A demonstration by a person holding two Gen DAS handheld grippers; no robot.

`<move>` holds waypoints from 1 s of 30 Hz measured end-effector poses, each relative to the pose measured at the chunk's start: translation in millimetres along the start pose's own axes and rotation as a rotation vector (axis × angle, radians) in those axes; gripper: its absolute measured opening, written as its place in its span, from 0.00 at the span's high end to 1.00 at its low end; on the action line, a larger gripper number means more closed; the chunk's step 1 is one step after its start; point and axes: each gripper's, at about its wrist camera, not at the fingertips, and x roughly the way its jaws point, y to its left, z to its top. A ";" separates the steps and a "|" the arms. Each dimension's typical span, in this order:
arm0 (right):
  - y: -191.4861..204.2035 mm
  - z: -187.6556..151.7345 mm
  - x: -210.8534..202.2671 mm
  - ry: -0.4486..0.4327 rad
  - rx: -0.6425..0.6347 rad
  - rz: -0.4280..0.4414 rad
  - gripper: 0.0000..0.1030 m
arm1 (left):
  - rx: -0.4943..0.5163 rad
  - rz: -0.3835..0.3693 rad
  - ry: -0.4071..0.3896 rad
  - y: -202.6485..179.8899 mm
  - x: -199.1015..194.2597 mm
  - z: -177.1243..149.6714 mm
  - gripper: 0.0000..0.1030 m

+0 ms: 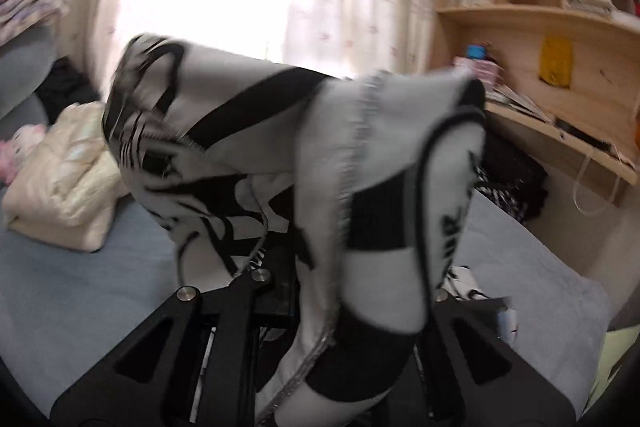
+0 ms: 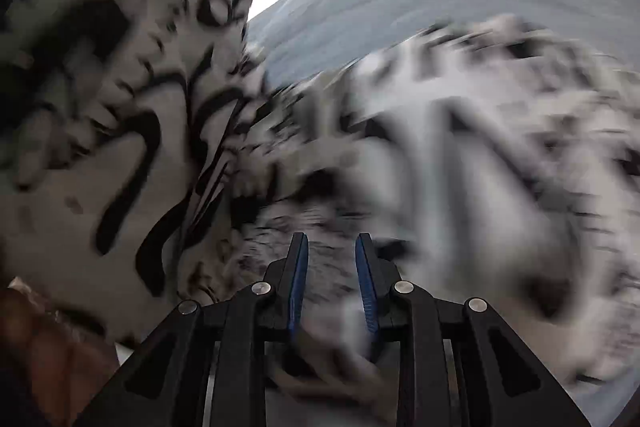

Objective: Fold large clothes

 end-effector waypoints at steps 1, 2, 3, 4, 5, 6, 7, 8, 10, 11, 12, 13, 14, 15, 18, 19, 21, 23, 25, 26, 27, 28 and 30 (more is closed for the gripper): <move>-18.1 1.4 -20.7 -0.048 0.020 -0.042 0.76 | 0.009 -0.018 0.006 -12.8 7.9 -1.3 0.93; -28.9 1.7 -33.2 -0.076 0.034 -0.067 0.76 | 0.015 -0.037 0.011 -26.2 15.4 -3.1 0.93; -50.1 2.1 -55.4 -0.127 0.064 -0.127 0.76 | 0.024 -0.056 0.019 -42.3 16.2 -7.1 0.93; -59.8 1.2 -66.2 -0.151 0.081 -0.158 0.76 | 0.035 -0.073 0.029 -58.3 23.4 -10.6 0.93; -79.8 -0.5 -85.5 -0.193 0.120 -0.212 0.76 | 0.056 -0.091 0.038 -77.7 25.9 -17.0 0.94; -94.2 -2.4 -98.0 -0.220 0.150 -0.244 0.76 | 0.081 -0.108 0.048 -95.1 34.2 -23.6 0.94; -107.6 -5.7 -108.6 -0.239 0.179 -0.273 0.76 | 0.106 -0.122 0.062 -114.4 40.3 -32.8 0.94; -119.7 -10.7 -117.4 -0.248 0.198 -0.290 0.76 | 0.135 -0.134 0.081 -134.5 45.8 -45.1 0.94; -144.1 -20.1 -129.9 -0.259 0.252 -0.336 0.76 | 0.209 -0.146 0.135 -171.8 61.2 -77.2 0.94; -153.2 -23.7 -131.5 -0.252 0.277 -0.350 0.76 | 0.272 -0.134 0.195 -190.8 75.1 -99.6 0.93; -161.8 -28.0 -130.2 -0.237 0.309 -0.355 0.76 | 0.322 -0.114 0.255 -205.9 86.8 -121.9 0.93; -165.2 -31.2 -128.3 -0.227 0.326 -0.353 0.76 | 0.372 -0.087 0.318 -217.0 100.5 -141.8 0.93; -167.4 -34.6 -126.3 -0.217 0.335 -0.350 0.76 | 0.405 -0.065 0.364 -222.4 110.7 -160.1 0.93; -168.8 -35.2 -124.4 -0.207 0.338 -0.349 0.76 | 0.414 -0.061 0.379 -224.0 114.5 -169.2 0.93; -168.8 -37.7 -123.8 -0.185 0.338 -0.338 0.75 | 0.403 -0.067 0.361 -224.3 113.0 -174.1 0.92; -170.1 -41.4 -127.8 -0.182 0.338 -0.329 0.72 | 0.391 -0.078 0.378 -222.2 114.4 -170.1 0.91; -165.5 -38.6 -129.2 -0.198 0.339 -0.311 0.63 | 0.361 -0.105 0.425 -209.6 108.0 -163.3 0.87; -178.4 -40.2 -140.8 -0.214 0.336 -0.303 0.61 | 0.349 -0.116 0.456 -198.6 108.0 -156.4 0.82; -171.0 -38.2 -145.9 -0.228 0.325 -0.302 0.60 | 0.341 -0.123 0.479 -198.2 108.1 -142.8 0.69; -174.9 -40.5 -155.8 -0.233 0.322 -0.299 0.60 | 0.334 -0.134 0.485 -197.6 105.2 -140.8 0.60; -169.8 -38.6 -156.7 -0.240 0.318 -0.295 0.60 | 0.331 -0.131 0.480 -201.6 99.7 -135.0 0.55; -166.8 -39.3 -161.9 -0.246 0.315 -0.291 0.60 | 0.340 -0.125 0.470 -203.9 87.7 -130.5 0.54; -166.4 -32.8 -168.1 -0.294 0.304 -0.336 0.60 | 0.373 -0.134 0.473 -208.6 73.9 -132.1 0.54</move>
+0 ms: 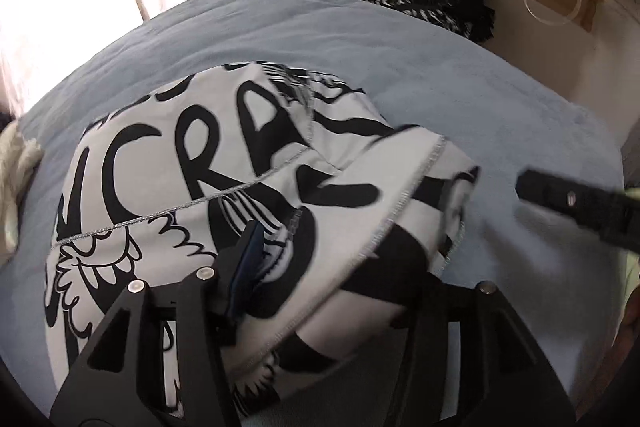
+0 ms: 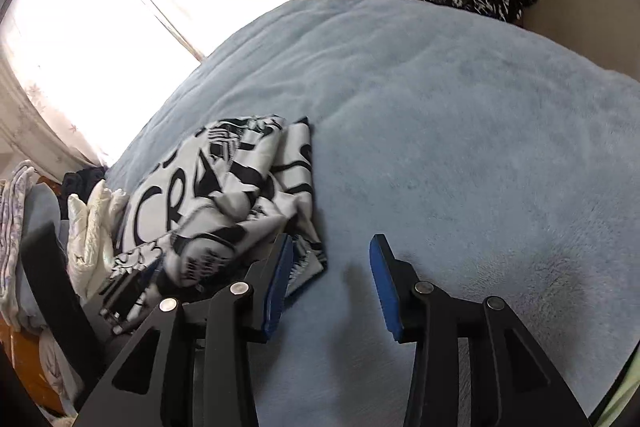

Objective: Fold large clothes

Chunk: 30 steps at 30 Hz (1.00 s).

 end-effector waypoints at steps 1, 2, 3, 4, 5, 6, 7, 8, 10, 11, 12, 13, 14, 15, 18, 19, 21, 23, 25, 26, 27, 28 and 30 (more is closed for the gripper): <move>2.9 2.7 -2.9 -0.006 -0.002 0.005 0.60 | 0.009 -0.011 0.006 -3.4 -4.5 -0.8 0.54; 6.5 3.5 -9.0 -0.013 -0.002 0.009 0.60 | 0.008 -0.028 0.009 -4.1 -9.4 -1.4 0.54; 9.8 3.8 -17.5 -0.018 -0.004 0.016 0.60 | -0.001 -0.048 0.011 -2.7 -16.6 -2.2 0.54; 12.8 4.9 -22.3 -0.021 -0.005 0.023 0.60 | -0.018 -0.071 0.011 0.3 -24.6 -3.5 0.54; 17.6 5.6 -25.9 -0.023 -0.004 0.036 0.60 | -0.039 -0.098 0.013 4.9 -30.1 -4.4 0.54; 19.6 8.7 -29.5 -0.020 -0.002 0.046 0.60 | -0.064 -0.128 0.018 10.7 -37.9 -6.6 0.54; 21.3 13.1 -28.0 -0.016 0.001 0.055 0.60 | -0.089 -0.157 0.020 17.7 -46.8 -8.3 0.54; 21.6 16.0 -30.4 -0.011 0.007 0.065 0.60 | -0.113 -0.185 0.017 25.0 -56.6 -10.3 0.54; 26.2 24.5 -29.4 0.009 0.023 0.098 0.60 | -0.159 -0.201 -0.007 42.1 -78.1 -13.5 0.54; 31.3 29.4 -26.9 0.029 0.036 0.134 0.60 | -0.178 -0.202 -0.026 51.2 -88.9 -14.8 0.54; 34.5 35.1 -25.9 0.054 0.047 0.164 0.60 | -0.198 -0.196 -0.048 61.2 -101.2 -16.5 0.54; 36.7 39.9 -21.3 0.076 0.054 0.183 0.60 | -0.220 -0.184 -0.070 72.2 -109.9 -17.2 0.54; 40.7 44.5 -13.9 0.110 0.062 0.210 0.60 | -0.243 -0.165 -0.087 83.3 -117.2 -18.2 0.54; 44.8 49.7 -3.2 0.152 0.070 0.237 0.60 | -0.266 -0.139 -0.097 95.4 -121.6 -19.5 0.54; 51.1 57.1 27.9 0.260 0.069 0.256 0.53 | -0.347 -0.036 -0.071 133.1 -117.5 -27.2 0.54; 52.9 58.4 40.5 0.303 0.068 0.257 0.50 | -0.389 -0.023 -0.042 146.7 -110.9 -31.2 0.54; 54.9 58.8 60.2 0.365 0.058 0.265 0.49 | -0.470 -0.039 0.001 171.0 -96.9 -40.2 0.58; 56.8 59.8 79.2 0.418 0.057 0.264 0.49 | -0.530 -0.065 0.038 188.7 -81.9 -47.6 0.62; 57.4 59.6 93.3 0.440 0.057 0.276 0.49 | -0.563 -0.095 0.027 198.9 -73.3 -52.1 0.62; 59.4 60.5 100.2 0.449 0.057 0.279 0.49 | -0.565 -0.100 0.020 201.1 -70.3 -52.5 0.62; 62.3 61.9 106.3 0.451 0.056 0.281 0.49 | -0.557 -0.098 0.015 202.3 -68.8 -52.2 0.62; 63.9 61.9 109.6 0.451 0.051 0.281 0.49 | -0.544 -0.093 0.012 202.7 -66.5 -51.5 0.62; 73.8 63.0 116.7 0.441 0.012 0.255 0.52 | -0.522 -0.076 0.017 202.1 -60.5 -50.5 0.62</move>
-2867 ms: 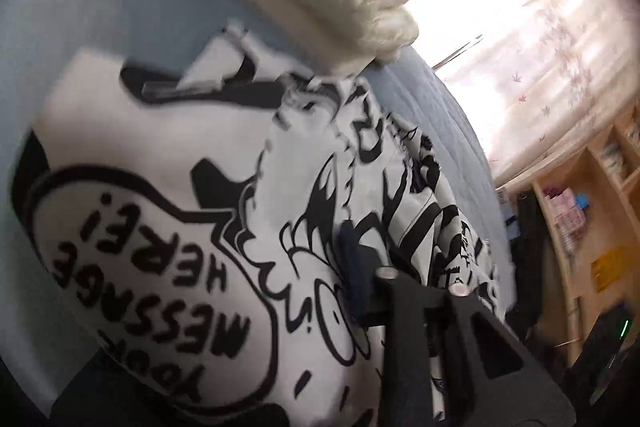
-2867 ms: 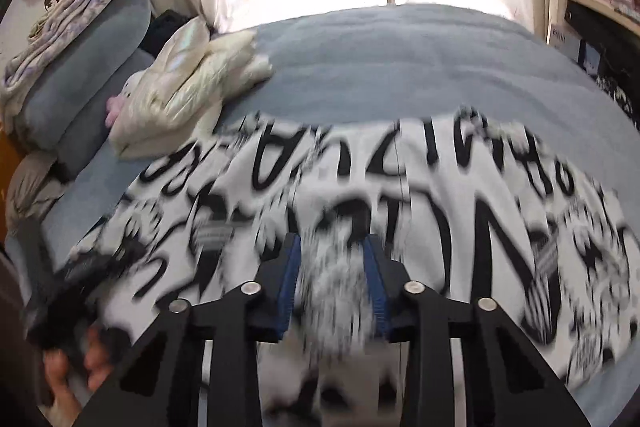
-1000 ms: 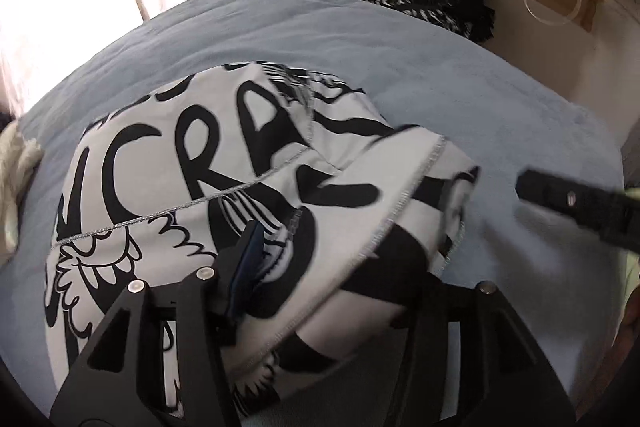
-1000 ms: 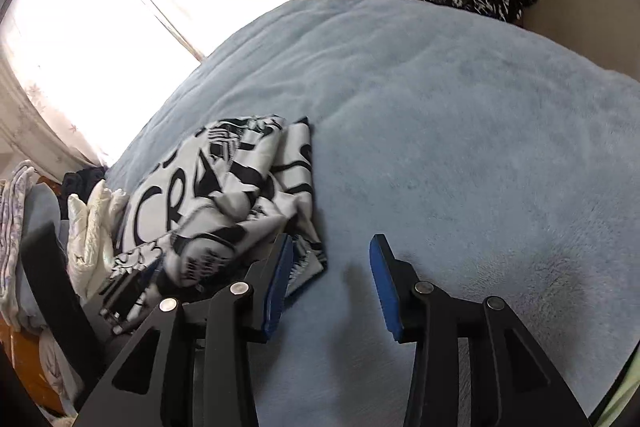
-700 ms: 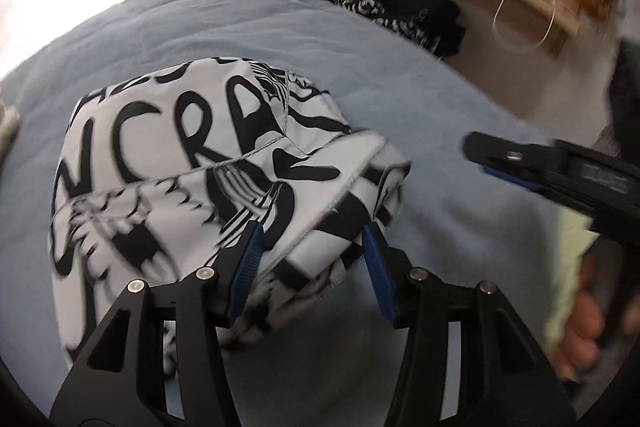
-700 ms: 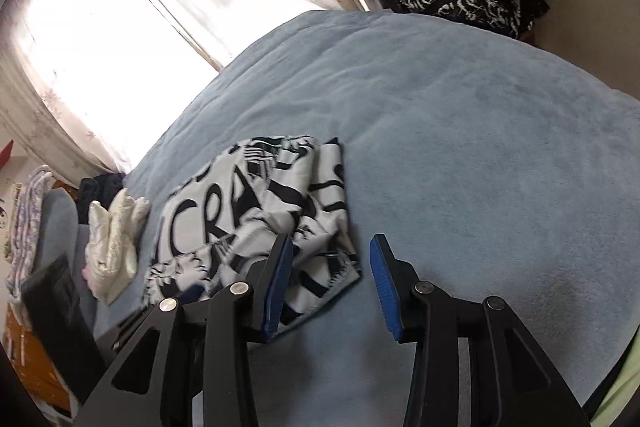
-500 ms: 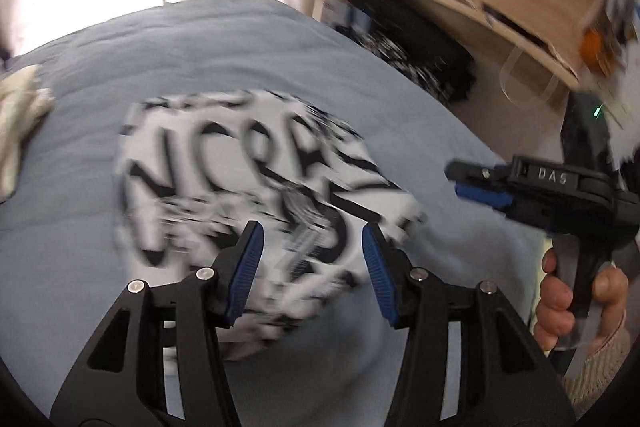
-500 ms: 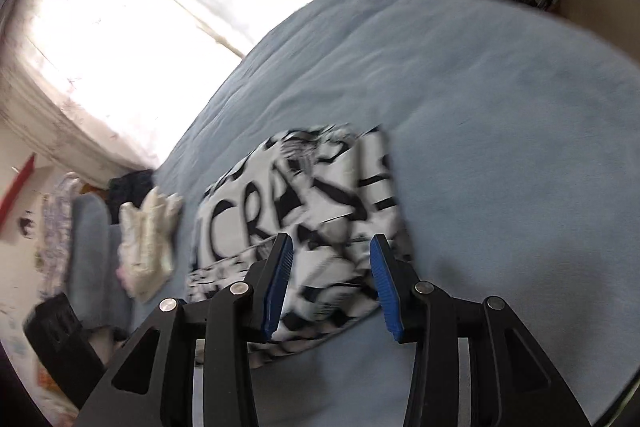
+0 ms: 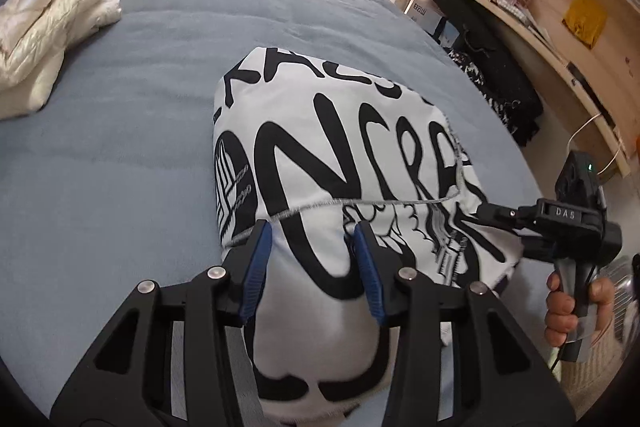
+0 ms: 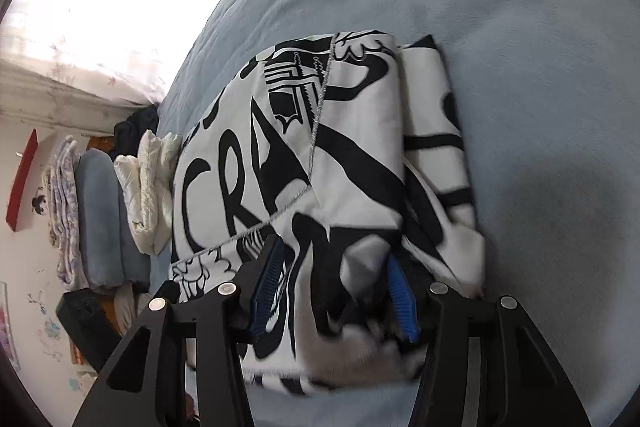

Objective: Fold large clothes

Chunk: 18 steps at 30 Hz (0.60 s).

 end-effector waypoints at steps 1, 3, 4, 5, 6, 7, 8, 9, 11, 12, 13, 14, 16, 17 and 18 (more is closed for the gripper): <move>4.3 0.9 3.6 -0.008 -0.028 -0.038 0.58 | 0.013 0.009 0.002 -1.8 3.6 0.5 0.62; 15.3 3.8 8.0 -0.030 -0.104 -0.108 0.79 | 0.039 0.037 -0.001 -8.3 11.1 2.8 0.62; 19.2 4.0 4.2 -0.053 -0.125 -0.095 0.89 | 0.046 0.045 0.006 -11.4 12.8 4.0 0.62; 23.6 3.1 -6.9 -0.091 -0.145 -0.068 0.92 | 0.049 0.044 0.009 -13.6 17.3 6.5 0.62; 30.3 0.6 -26.4 -0.156 -0.175 -0.050 0.92 | 0.058 0.041 0.011 -17.1 19.5 8.3 0.62; 32.5 -3.1 -36.2 -0.194 -0.191 -0.049 0.92 | 0.068 0.041 0.010 -21.1 18.8 8.0 0.62; 34.9 -6.7 -48.8 -0.236 -0.210 -0.048 0.93 | 0.079 0.041 0.009 -24.1 20.4 7.2 0.62; 34.7 -10.5 -57.3 -0.263 -0.224 -0.062 0.93 | 0.100 0.043 0.006 -28.8 22.4 5.0 0.62; 28.1 -16.1 -56.4 -0.252 -0.227 -0.112 0.93 | 0.159 0.076 0.004 -39.9 29.1 -0.6 0.62; 21.3 -19.5 -48.6 -0.225 -0.226 -0.146 0.93 | 0.201 0.108 0.003 -47.0 33.4 -5.1 0.62; 13.1 -23.1 -39.6 -0.202 -0.217 -0.177 0.93 | 0.243 0.140 0.002 -53.5 38.4 -10.5 0.62; 5.7 -25.9 -33.9 -0.192 -0.204 -0.185 0.93 | 0.277 0.165 -0.004 -58.6 43.2 -15.6 0.62; -2.6 -28.8 -28.8 -0.198 -0.190 -0.176 0.93 | 0.329 0.202 -0.024 -64.1 51.4 -26.2 0.62; -5.5 -29.1 -28.2 -0.203 -0.182 -0.172 0.93 | 0.340 0.210 -0.036 -65.2 53.8 -30.5 0.62; -8.3 -28.6 -27.1 -0.205 -0.171 -0.168 0.93 | 0.345 0.214 -0.045 -65.8 55.4 -33.4 0.61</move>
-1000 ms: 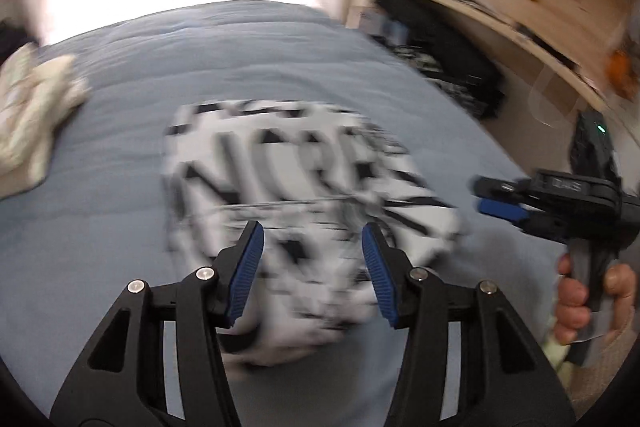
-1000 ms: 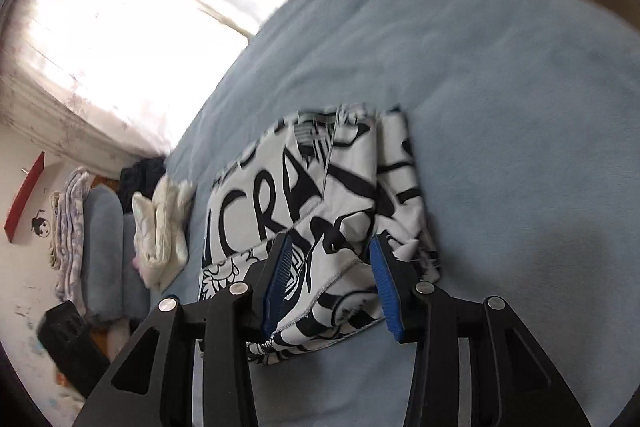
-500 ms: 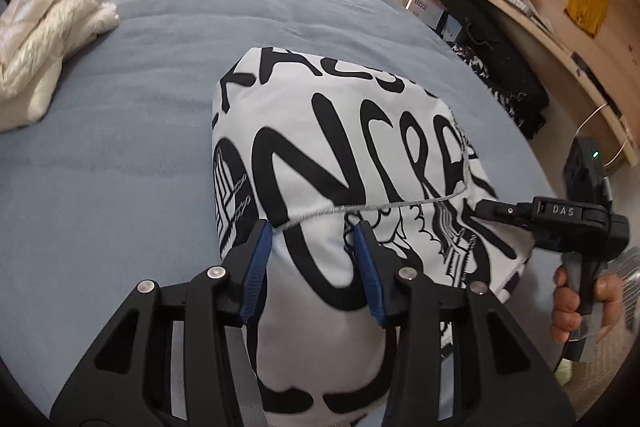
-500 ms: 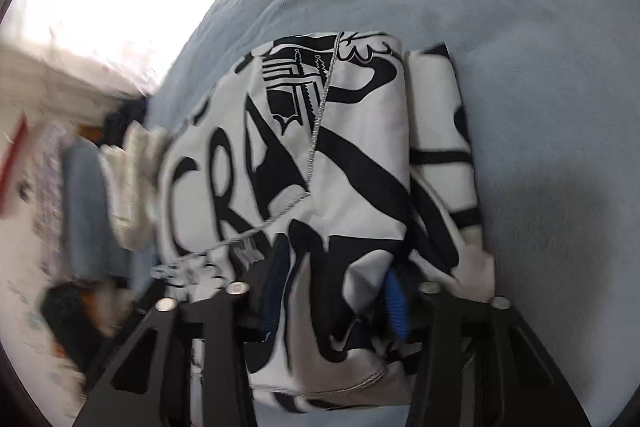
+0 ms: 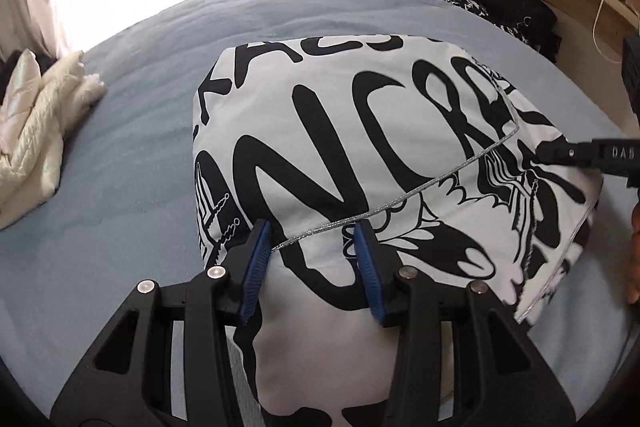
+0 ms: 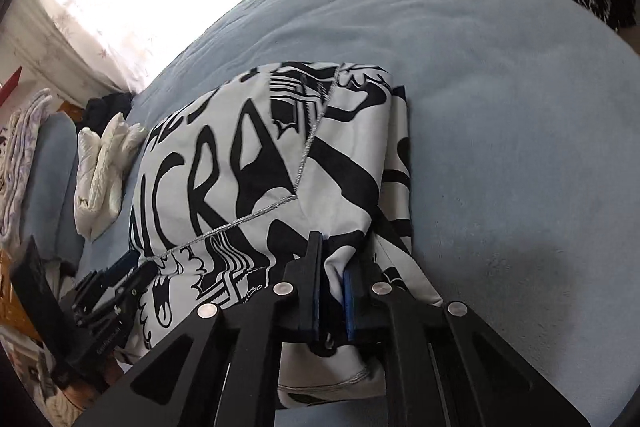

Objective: Fold large clothes

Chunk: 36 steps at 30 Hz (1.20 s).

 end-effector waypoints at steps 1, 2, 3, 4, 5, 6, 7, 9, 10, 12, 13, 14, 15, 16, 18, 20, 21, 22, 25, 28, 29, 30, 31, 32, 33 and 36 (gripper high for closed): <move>-0.5 0.5 0.2 -0.001 0.002 -0.001 0.93 | 0.001 0.002 -0.006 -1.1 0.6 -1.5 0.61; -1.6 0.3 0.0 -0.001 -0.002 -0.005 0.92 | 0.003 0.002 -0.010 -2.2 0.9 -2.2 0.61; -2.7 0.1 0.6 0.000 -0.003 -0.009 0.92 | 0.007 0.004 -0.013 -3.8 1.1 -2.9 0.61; -4.1 -3.0 1.3 0.000 -0.007 -0.013 0.92 | 0.012 0.005 -0.016 -3.7 2.4 -4.5 0.61; -2.1 -1.2 1.9 0.001 -0.015 -0.018 0.92 | 0.018 0.010 -0.021 -5.8 2.0 -5.0 0.61; 2.2 -0.7 1.2 0.003 -0.028 -0.026 0.91 | 0.021 0.015 -0.026 -6.9 0.9 -5.5 0.61; 6.3 -0.1 1.5 0.007 -0.034 -0.028 0.88 | 0.023 0.018 -0.032 -7.1 -0.2 -6.5 0.61; 9.2 3.1 3.0 0.033 -0.027 -0.037 0.83 | 0.017 0.010 -0.031 -6.1 -5.4 -4.8 0.62; 12.8 6.0 -0.3 0.041 -0.027 -0.045 0.76 | 0.016 0.000 -0.024 -5.2 -9.1 -2.4 0.62; 19.4 13.4 -18.9 0.011 -0.040 -0.080 0.68 | 0.009 -0.050 0.002 0.4 -20.1 5.4 0.62; 24.4 18.6 -32.0 -0.031 -0.053 -0.103 0.63 | -0.005 -0.076 0.003 5.4 -25.0 9.7 0.62; 28.6 21.5 -39.6 -0.056 -0.060 -0.110 0.62 | -0.030 -0.097 -0.008 12.5 -31.8 16.2 0.62; 34.8 29.8 -49.4 -0.090 -0.065 -0.097 0.62 | -0.050 -0.101 -0.023 20.1 -36.6 22.6 0.62; 40.7 36.7 -52.5 -0.103 -0.065 -0.071 0.62 | -0.067 -0.098 -0.039 25.4 -40.1 30.4 0.62; 54.4 53.2 -49.3 -0.107 -0.066 -0.037 0.62 | -0.093 -0.078 -0.050 34.8 -39.2 43.4 0.62; 73.7 69.1 -34.0 -0.113 -0.090 -0.020 0.62 | -0.130 -0.052 -0.028 41.1 -26.0 62.0 0.62; 85.0 75.2 -22.6 -0.110 -0.106 -0.018 0.62 | -0.143 -0.058 -0.027 41.9 -19.1 69.3 0.62; 93.5 80.8 -14.4 -0.103 -0.111 -0.014 0.62 | -0.146 -0.064 -0.028 42.1 -13.4 75.2 0.62; 116.5 97.1 22.6 -0.081 -0.142 -0.002 0.62 | -0.138 -0.059 -0.032 33.6 10.1 90.7 0.62; 118.6 110.9 57.7 -0.058 -0.161 -0.053 0.62 | -0.135 -0.033 -0.034 28.0 32.2 94.9 0.62; 112.9 114.1 70.0 -0.054 -0.169 -0.093 0.62 | -0.131 -0.027 -0.033 27.0 38.5 94.4 0.62; 109.7 114.5 76.9 -0.055 -0.182 -0.124 0.62 | -0.129 -0.020 -0.030 26.8 44.8 92.3 0.61; 103.8 114.2 85.1 -0.056 -0.197 -0.178 0.62 | -0.131 -0.020 -0.033 26.9 49.6 89.9 0.60; 98.3 114.0 90.6 -0.052 -0.190 -0.198 0.62 | -0.141 -0.030 -0.039 28.1 52.6 87.2 0.59; 85.6 113.4 93.5 -0.054 -0.153 -0.163 0.62 | -0.150 -0.039 -0.042 30.1 56.8 86.1 0.57; 61.2 112.0 98.4 -0.083 -0.067 -0.123 0.62 | -0.140 -0.048 -0.050 26.1 67.7 82.1 0.52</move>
